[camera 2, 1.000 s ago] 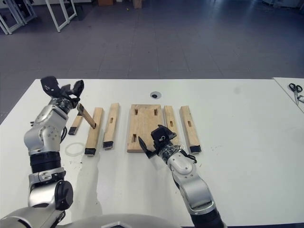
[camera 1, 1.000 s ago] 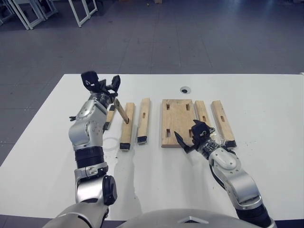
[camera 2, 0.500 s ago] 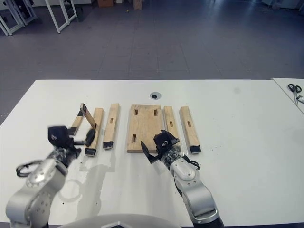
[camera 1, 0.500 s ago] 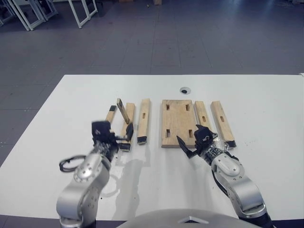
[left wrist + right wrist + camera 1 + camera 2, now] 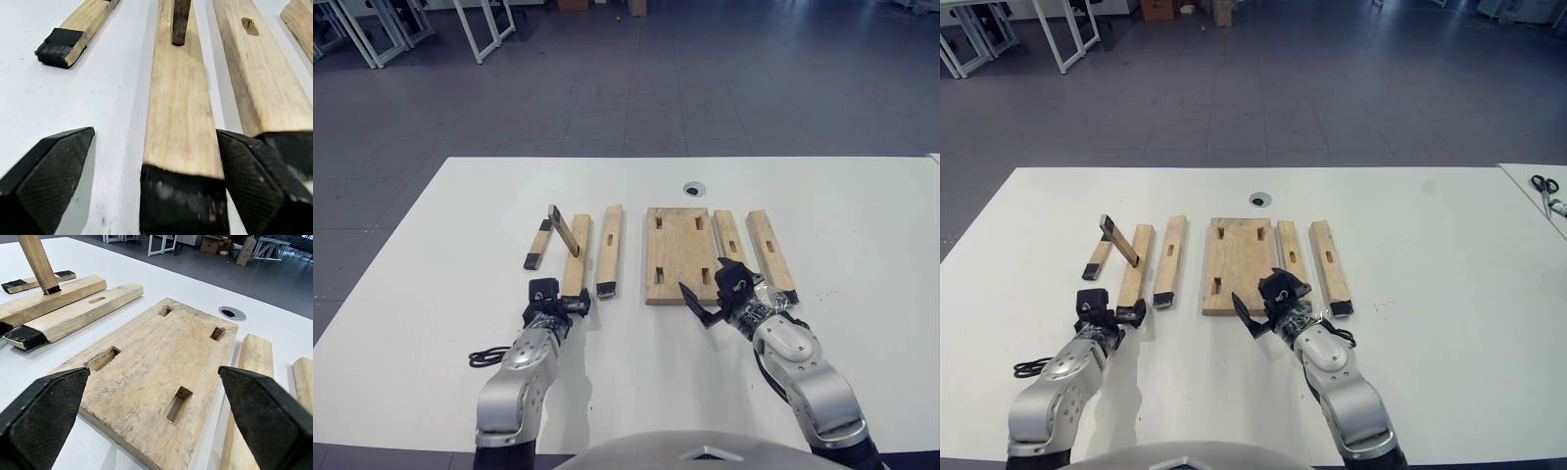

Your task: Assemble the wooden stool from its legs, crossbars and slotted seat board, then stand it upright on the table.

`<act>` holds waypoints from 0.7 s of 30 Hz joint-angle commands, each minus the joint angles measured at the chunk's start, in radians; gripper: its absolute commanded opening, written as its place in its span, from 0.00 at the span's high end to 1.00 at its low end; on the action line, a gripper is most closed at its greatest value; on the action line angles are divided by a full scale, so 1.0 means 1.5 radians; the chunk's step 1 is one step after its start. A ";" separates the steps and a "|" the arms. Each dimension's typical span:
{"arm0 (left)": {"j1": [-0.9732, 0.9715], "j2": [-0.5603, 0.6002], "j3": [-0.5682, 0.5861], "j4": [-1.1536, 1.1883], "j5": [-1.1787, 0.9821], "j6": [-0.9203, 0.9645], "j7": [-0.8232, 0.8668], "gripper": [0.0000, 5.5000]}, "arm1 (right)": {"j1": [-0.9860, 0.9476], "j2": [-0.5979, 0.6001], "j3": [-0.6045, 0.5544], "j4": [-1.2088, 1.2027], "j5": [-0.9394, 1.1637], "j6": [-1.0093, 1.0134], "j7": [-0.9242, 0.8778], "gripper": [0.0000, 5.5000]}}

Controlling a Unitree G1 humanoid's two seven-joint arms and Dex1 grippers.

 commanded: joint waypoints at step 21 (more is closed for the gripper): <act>-0.040 -0.024 0.046 0.089 -0.037 -0.162 -0.121 0.63 | -0.248 0.131 -0.254 0.039 0.212 0.246 -0.044 0.01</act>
